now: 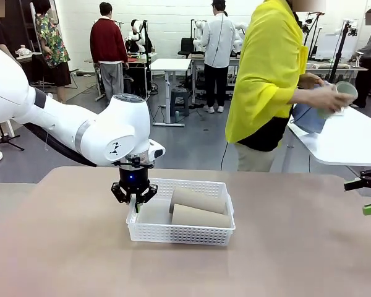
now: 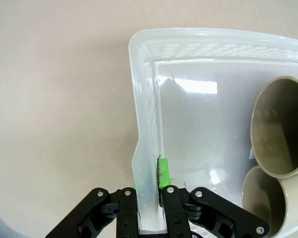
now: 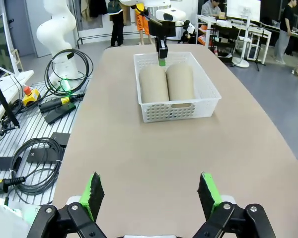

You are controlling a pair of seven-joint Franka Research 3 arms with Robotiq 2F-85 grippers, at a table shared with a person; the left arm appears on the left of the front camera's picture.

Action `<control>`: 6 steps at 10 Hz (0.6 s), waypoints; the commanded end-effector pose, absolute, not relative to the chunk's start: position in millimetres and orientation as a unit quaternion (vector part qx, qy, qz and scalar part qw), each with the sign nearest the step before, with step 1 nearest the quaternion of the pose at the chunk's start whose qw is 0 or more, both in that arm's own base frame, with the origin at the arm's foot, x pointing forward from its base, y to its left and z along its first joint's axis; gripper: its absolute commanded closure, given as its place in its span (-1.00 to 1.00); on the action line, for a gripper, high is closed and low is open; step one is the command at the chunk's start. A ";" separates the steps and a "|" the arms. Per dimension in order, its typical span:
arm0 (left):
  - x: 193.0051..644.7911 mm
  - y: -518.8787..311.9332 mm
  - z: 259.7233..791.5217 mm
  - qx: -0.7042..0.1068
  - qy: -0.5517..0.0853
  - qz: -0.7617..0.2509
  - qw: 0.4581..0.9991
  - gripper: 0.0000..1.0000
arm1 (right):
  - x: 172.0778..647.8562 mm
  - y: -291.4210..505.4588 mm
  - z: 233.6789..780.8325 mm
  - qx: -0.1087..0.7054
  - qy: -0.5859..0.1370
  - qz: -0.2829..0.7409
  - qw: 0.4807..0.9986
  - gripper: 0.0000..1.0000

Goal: Clean and organize the cups into the basket.
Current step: Pick up the Reusable plastic cup from the right side of the table and stack it inside the Organizing basket in the center of the table.

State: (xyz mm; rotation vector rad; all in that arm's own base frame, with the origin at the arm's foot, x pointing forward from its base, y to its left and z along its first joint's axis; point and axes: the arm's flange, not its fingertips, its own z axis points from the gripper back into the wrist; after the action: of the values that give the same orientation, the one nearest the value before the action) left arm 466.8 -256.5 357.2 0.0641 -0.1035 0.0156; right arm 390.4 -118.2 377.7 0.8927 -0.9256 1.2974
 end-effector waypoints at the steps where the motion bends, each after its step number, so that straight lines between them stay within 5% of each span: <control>1: 466.7 -257.2 358.2 0.032 -0.053 0.008 0.998 1.00 | 390.4 -116.0 377.5 0.383 -0.404 0.560 0.614 -1.00; 6: 466.7 -257.2 358.2 0.032 -0.053 0.008 0.998 1.00 | 390.4 -116.0 377.5 0.383 -0.404 0.560 0.614 -1.00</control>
State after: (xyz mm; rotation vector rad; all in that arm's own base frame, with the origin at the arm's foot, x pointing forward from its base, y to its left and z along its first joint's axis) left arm 466.8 -256.5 357.2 0.0641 -0.1035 0.0156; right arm 390.6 -117.5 377.7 0.8933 -0.9245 1.2990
